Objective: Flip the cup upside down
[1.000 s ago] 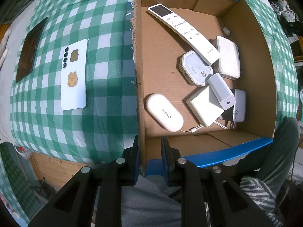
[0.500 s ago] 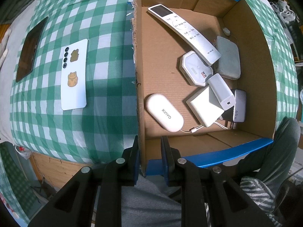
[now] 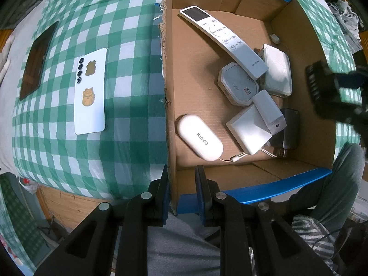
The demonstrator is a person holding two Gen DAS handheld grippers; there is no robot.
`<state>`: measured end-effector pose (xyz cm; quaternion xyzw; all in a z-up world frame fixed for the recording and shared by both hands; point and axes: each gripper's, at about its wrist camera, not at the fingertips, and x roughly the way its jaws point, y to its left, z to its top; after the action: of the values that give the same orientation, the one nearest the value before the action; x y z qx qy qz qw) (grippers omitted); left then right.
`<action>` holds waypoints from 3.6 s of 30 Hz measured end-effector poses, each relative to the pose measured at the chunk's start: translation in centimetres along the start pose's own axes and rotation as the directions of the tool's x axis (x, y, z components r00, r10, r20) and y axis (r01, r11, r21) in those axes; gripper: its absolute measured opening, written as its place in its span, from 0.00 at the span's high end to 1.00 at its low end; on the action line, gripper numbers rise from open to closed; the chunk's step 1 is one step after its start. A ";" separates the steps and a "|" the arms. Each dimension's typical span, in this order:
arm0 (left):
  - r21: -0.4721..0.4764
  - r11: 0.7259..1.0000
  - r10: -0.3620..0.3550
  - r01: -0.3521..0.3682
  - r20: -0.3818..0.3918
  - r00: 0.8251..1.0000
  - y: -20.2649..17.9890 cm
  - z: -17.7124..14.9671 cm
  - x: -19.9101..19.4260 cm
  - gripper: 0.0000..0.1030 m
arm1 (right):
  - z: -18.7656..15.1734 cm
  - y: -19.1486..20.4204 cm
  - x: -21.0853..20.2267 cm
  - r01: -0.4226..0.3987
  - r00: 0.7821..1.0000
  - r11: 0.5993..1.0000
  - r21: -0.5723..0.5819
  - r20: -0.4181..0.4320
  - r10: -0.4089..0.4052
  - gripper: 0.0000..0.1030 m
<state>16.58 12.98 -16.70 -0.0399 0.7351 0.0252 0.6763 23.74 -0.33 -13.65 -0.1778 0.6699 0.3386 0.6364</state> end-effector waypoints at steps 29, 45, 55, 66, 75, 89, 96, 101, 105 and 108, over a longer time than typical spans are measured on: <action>-0.010 1.000 -0.007 0.007 0.029 1.000 0.2 0.4 -0.3 0.82 | -1.8 0.4 0.6 0.014 0.994 0.994 0.113 0.102 -0.026 0.26; -0.024 1.000 0.005 0.001 0.222 0.975 -1.1 -3.7 -5.7 0.71 | -7.8 1.7 -8.7 0.060 0.933 0.972 0.227 0.333 -0.136 0.25; -0.028 0.998 0.063 -0.057 0.375 0.925 -3.8 -7.6 -10.4 0.24 | -11.7 3.1 -12.9 0.060 0.889 0.967 0.246 0.427 -0.164 0.24; -0.025 0.995 0.100 -0.098 0.425 0.900 -6.7 -12.2 -12.1 0.15 | -15.7 4.5 -15.3 0.048 0.851 0.967 0.251 0.497 -0.171 0.23; -0.048 0.997 0.079 -0.065 0.430 0.899 -7.4 -15.2 -12.4 0.14 | -18.1 4.3 -15.8 0.007 0.843 0.960 0.279 0.515 -0.156 0.22; -0.078 0.996 0.078 -0.047 0.464 0.883 -8.1 -16.9 -13.3 0.11 | -19.5 3.9 -15.7 0.007 0.842 0.953 0.303 0.512 -0.169 0.22; -0.083 0.996 0.073 -0.038 0.481 0.873 -8.2 -17.3 -14.0 0.11 | -19.6 3.9 -15.8 0.008 0.840 0.954 0.300 0.515 -0.169 0.22; -0.078 0.996 0.073 -0.040 0.487 0.870 -8.4 -17.5 -14.3 0.11 | -19.7 4.0 -15.8 0.008 0.841 0.953 0.301 0.513 -0.169 0.22; -0.079 0.996 0.071 -0.037 0.485 0.872 -8.5 -17.5 -14.4 0.11 | -19.7 4.1 -15.8 0.007 0.841 0.953 0.304 0.514 -0.170 0.22; -0.079 0.996 0.072 -0.038 0.485 0.872 -8.4 -17.6 -14.5 0.11 | -19.7 4.3 -15.9 0.004 0.841 0.952 0.305 0.515 -0.169 0.22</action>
<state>1.12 3.33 -0.68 -0.0340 0.5408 0.0783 0.8368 8.43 -13.77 2.07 -0.0110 0.4995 0.2427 0.8315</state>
